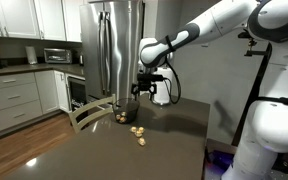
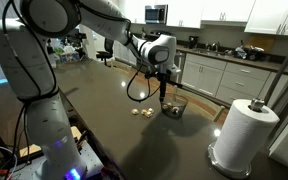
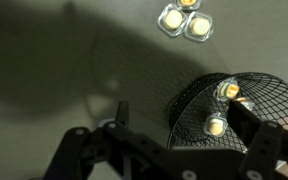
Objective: Place the black basket in the center of the counter
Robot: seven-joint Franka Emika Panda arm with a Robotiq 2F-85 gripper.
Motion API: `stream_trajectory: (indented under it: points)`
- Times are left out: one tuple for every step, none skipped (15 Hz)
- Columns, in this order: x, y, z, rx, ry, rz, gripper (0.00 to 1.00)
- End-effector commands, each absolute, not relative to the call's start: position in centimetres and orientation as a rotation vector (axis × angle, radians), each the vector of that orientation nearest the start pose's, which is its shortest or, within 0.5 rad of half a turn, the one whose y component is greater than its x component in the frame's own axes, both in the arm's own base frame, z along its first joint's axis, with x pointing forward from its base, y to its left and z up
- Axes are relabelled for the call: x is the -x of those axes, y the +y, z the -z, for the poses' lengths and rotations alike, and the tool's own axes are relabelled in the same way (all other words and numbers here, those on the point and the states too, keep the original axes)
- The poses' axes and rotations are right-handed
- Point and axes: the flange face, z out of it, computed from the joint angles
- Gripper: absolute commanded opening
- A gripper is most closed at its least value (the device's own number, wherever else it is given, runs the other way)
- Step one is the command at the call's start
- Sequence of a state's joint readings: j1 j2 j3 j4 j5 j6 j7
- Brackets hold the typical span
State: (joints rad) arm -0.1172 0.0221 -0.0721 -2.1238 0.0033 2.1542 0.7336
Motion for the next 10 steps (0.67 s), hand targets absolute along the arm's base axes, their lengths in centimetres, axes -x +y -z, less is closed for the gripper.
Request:
stream_trajectory:
  points:
    - [-55.0,-11.1,-38.2,2.789,1.468,0.021,1.0]
    - [-55.2,-11.3,-37.7,2.782,1.471,0.026,1.0]
    - [-55.3,-11.4,-37.1,2.779,1.472,0.031,1.0]
    - [-55.6,-11.6,-36.6,2.772,1.475,0.039,1.0]
    - [-55.8,-11.7,-36.2,2.77,1.479,0.044,1.0]
    - [-56.0,-11.8,-35.7,2.768,1.478,0.057,1.0]
    - [-56.2,-11.9,-35.3,2.766,1.48,0.066,1.0]
    - [-56.4,-12.1,-34.9,2.763,1.485,0.069,1.0]
    - [-56.5,-12.2,-34.5,2.762,1.489,0.073,1.0]
    - [-56.7,-12.3,-34.2,2.762,1.494,0.072,1.0]
